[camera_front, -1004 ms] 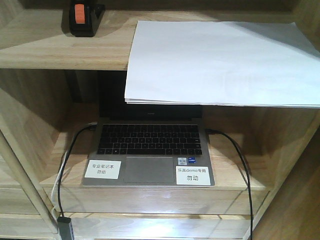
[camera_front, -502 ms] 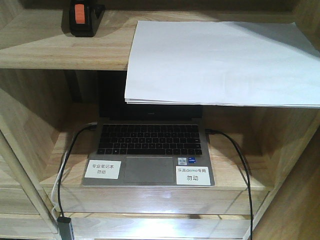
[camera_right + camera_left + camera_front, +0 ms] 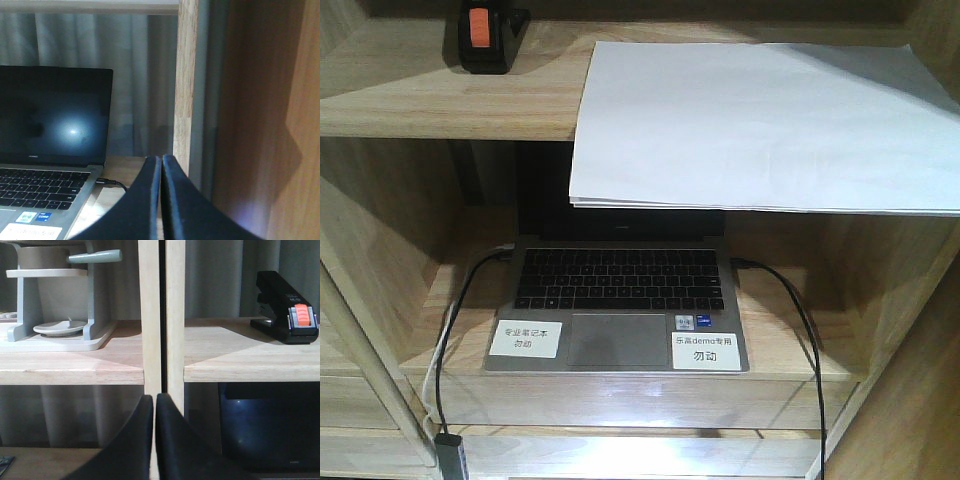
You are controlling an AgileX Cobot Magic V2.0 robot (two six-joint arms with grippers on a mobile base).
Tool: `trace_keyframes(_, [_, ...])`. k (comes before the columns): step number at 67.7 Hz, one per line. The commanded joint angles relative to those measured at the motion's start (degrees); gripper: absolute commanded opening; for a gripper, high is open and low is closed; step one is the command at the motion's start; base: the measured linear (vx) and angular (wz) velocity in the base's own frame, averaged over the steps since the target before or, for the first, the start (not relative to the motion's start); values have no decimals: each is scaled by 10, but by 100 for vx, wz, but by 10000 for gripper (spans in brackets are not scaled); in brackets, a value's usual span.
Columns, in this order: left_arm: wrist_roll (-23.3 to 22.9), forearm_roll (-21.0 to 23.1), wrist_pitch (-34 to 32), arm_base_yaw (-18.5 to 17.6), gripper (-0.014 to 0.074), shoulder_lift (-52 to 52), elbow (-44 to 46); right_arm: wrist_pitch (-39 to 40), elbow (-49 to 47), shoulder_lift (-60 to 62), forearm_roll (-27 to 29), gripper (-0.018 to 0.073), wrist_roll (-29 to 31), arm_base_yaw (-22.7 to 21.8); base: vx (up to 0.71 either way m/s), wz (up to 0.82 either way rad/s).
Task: Grab stapler and paper to desk for stapling
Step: 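Reach the left gripper toward the black stapler on the upper shelf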
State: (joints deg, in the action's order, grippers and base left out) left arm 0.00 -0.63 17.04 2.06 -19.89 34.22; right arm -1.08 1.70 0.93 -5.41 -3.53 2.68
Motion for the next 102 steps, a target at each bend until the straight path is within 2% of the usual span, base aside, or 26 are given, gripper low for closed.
trace_keyframes(1, [-5, 2, -41, 3, -4, -8, 17, 44, 1, 2, -2, -10, 5, -2, 0, 0])
trace_keyframes(13, [-5, 2, -37, 3, 27, -8, 17, 44, 1, 2, -2, -10, 5, -2, 0, 0])
trace_keyframes(23, [-5, 2, -37, 3, 108, -8, 17, 44, 1, 2, -2, -10, 5, -2, 0, 0])
trace_keyframes(40, [-5, 2, -31, 3, 363, -8, 17, 44, 1, 2, -2, -10, 5, -2, 0, 0])
trace_keyframes(49, [-5, 2, -36, 3, 443, -8, 17, 44, 1, 2, -2, -10, 5, -2, 0, 0])
trace_keyframes(78, [-5, 3, -43, 3, 447, -7, 17, 44, 1, 2, -2, -10, 5, -2, 0, 0])
trace_keyframes(89, [-5, 33, -50, 2, 447, -6, 17, 44, 1, 2, -2, -10, 5, -2, 0, 0])
trace_keyframes(97, [-4, 32, -63, -25, 447, -11, 19, 44, 1, 2, -2, -10, 5, -2, 0, 0])
trace_keyframes(102, [0, 32, -61, -59, 447, -24, 27, 44, 1, 2, -2, -10, 5, -2, 0, 0])
